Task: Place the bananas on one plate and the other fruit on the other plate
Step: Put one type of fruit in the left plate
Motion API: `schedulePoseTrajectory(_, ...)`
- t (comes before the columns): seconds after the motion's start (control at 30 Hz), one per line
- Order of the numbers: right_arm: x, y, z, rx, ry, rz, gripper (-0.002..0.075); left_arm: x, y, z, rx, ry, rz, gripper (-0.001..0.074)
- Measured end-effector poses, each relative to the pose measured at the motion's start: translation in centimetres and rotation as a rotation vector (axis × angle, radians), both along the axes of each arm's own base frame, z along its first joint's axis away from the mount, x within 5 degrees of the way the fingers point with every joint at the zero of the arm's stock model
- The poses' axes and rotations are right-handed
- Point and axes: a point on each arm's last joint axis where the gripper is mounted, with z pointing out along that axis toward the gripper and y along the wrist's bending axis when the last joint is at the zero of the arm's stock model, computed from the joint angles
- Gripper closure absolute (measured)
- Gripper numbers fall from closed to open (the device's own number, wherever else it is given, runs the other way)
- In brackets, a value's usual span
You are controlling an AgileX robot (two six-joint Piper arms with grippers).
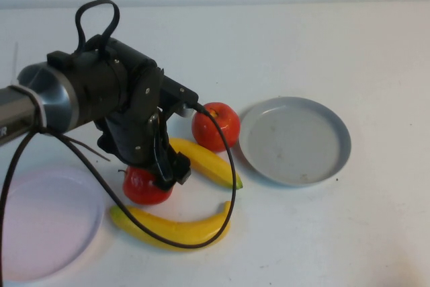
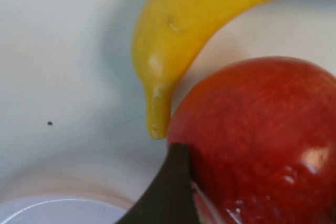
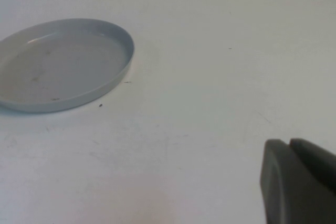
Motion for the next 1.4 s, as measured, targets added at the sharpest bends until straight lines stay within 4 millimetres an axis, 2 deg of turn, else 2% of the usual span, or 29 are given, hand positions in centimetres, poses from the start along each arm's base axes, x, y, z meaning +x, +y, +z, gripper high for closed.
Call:
schedulePoseTrajectory(0.2, 0.0, 0.0, 0.0, 0.000, 0.000, 0.000, 0.0741, 0.0, 0.0, 0.0, -0.003, -0.001, 0.000, 0.0155)
schedulePoseTrajectory(0.47, 0.0, 0.0, 0.0, 0.000, 0.000, 0.000, 0.0741, -0.1, -0.1, 0.3, -0.020, -0.007, 0.004, 0.0155)
schedulePoseTrajectory(0.57, 0.0, 0.0, 0.0, 0.000, 0.000, 0.000, 0.0741, -0.5, 0.1, 2.0, -0.064, -0.062, 0.003, 0.0155)
schedulePoseTrajectory(0.7, 0.0, 0.0, 0.0, 0.000, 0.000, 0.000, 0.0741, -1.6, 1.2, 5.6, -0.120, -0.149, 0.012, 0.0157)
schedulePoseTrajectory(0.8, 0.0, 0.0, 0.0, 0.000, 0.000, 0.000, 0.0741, -2.1, 2.9, 6.5, -0.102, -0.119, 0.073, 0.0157)
schedulePoseTrajectory(0.97, 0.0, 0.0, 0.0, 0.000, 0.000, 0.000, 0.0741, -3.2, 7.3, 5.4, -0.057, -0.056, 0.210, 0.0157)
schedulePoseTrajectory(1.13, 0.0, 0.0, 0.0, 0.000, 0.000, 0.000, 0.0741, -5.0, 10.7, 3.8, -0.051, -0.052, 0.300, 0.0157)
schedulePoseTrajectory(1.27, 0.0, 0.0, 0.0, 0.000, 0.000, 0.000, 0.0741, -5.4, 12.5, 2.1, -0.041, -0.030, 0.354, 0.0157)
schedulePoseTrajectory(1.4, 0.0, 0.0, 0.0, 0.000, 0.000, 0.000, 0.0741, -5.3, 13.1, 1.5, -0.046, -0.044, 0.367, 0.0157)
